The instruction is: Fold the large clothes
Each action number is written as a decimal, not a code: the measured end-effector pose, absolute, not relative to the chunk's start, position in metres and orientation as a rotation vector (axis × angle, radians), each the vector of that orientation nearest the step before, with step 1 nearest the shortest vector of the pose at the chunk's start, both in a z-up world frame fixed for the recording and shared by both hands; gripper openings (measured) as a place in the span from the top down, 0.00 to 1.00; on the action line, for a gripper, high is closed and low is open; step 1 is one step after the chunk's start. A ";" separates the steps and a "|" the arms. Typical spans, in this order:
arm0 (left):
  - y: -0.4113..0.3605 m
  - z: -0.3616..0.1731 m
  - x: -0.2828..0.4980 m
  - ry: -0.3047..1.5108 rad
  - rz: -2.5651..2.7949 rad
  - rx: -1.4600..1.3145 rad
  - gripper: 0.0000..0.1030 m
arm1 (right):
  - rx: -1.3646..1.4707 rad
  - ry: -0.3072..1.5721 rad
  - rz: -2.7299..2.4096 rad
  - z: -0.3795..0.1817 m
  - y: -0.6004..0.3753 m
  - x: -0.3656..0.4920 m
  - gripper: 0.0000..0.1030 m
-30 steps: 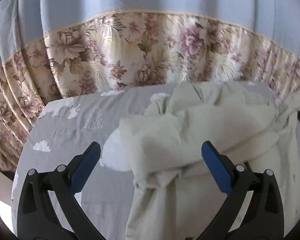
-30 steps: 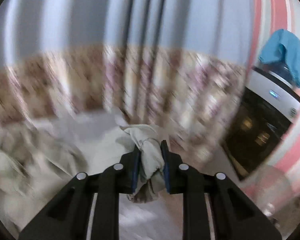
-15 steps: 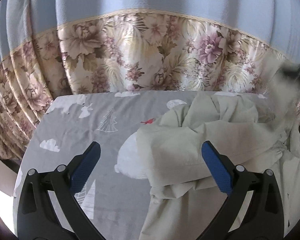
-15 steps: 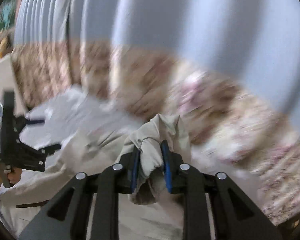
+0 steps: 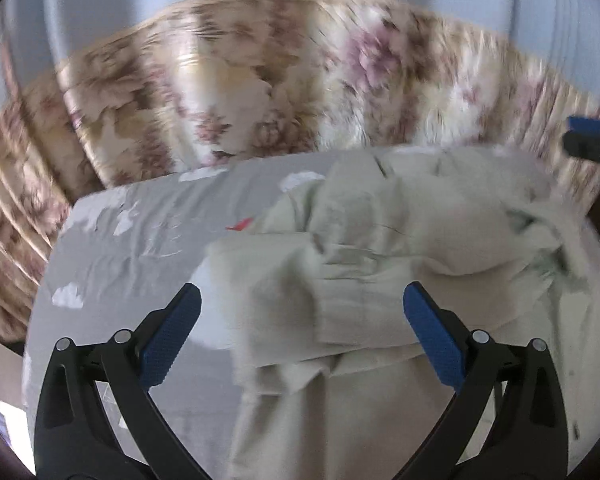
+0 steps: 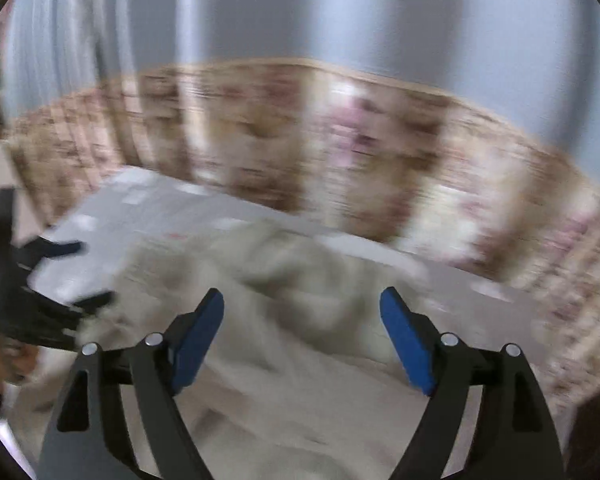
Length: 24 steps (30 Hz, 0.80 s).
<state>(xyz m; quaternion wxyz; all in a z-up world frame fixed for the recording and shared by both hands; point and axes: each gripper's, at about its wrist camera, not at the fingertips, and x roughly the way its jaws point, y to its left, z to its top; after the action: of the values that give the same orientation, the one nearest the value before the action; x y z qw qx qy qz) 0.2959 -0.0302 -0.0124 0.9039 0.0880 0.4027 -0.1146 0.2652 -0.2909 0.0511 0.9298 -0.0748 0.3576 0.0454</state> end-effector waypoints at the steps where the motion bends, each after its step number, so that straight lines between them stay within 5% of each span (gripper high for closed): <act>1: -0.041 -0.018 0.301 0.849 -0.227 0.209 0.03 | -0.141 0.736 0.051 0.043 -0.309 0.258 0.20; 4: -0.067 -0.034 0.323 0.911 -0.269 0.234 0.06 | -0.074 0.759 0.009 0.029 -0.346 0.243 0.17; 5: -0.071 -0.037 0.329 0.923 -0.288 0.229 0.16 | -0.030 0.777 0.029 0.020 -0.356 0.237 0.17; 6: -0.075 -0.040 0.335 0.938 -0.313 0.219 0.44 | -0.002 0.797 0.051 0.013 -0.361 0.233 0.17; 7: -0.078 -0.041 0.339 0.945 -0.308 0.221 0.57 | 0.014 0.814 0.066 0.006 -0.363 0.230 0.17; 10: -0.076 -0.022 0.343 0.898 -0.335 0.167 0.71 | 0.013 0.841 0.098 -0.012 -0.356 0.224 0.17; 14: -0.050 0.037 0.321 0.724 -0.379 0.063 0.71 | -0.047 0.870 0.108 -0.027 -0.333 0.235 0.19; 17: -0.008 0.073 0.285 0.545 -0.421 0.012 0.70 | -0.046 0.871 0.152 -0.026 -0.327 0.235 0.71; 18: 0.001 0.074 0.280 0.526 -0.426 0.016 0.69 | -0.033 0.868 0.170 -0.025 -0.327 0.233 0.75; 20: 0.015 0.060 0.273 0.535 -0.426 0.086 0.54 | -0.059 0.867 0.172 -0.023 -0.326 0.226 0.79; 21: 0.024 0.038 0.274 0.574 -0.331 0.159 0.31 | -0.083 0.868 0.181 -0.025 -0.325 0.220 0.81; 22: 0.029 0.026 0.276 0.605 -0.282 0.191 0.22 | -0.088 0.876 0.188 -0.027 -0.325 0.216 0.82; 24: 0.044 -0.006 0.280 0.683 -0.192 0.245 0.26 | -0.124 0.908 0.187 -0.034 -0.325 0.204 0.83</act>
<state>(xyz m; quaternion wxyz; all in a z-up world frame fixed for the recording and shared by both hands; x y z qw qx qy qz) 0.2800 0.0436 -0.0063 0.9304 0.1197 0.3336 -0.0937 0.2039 -0.3254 -0.0341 0.8926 -0.0597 0.4377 0.0903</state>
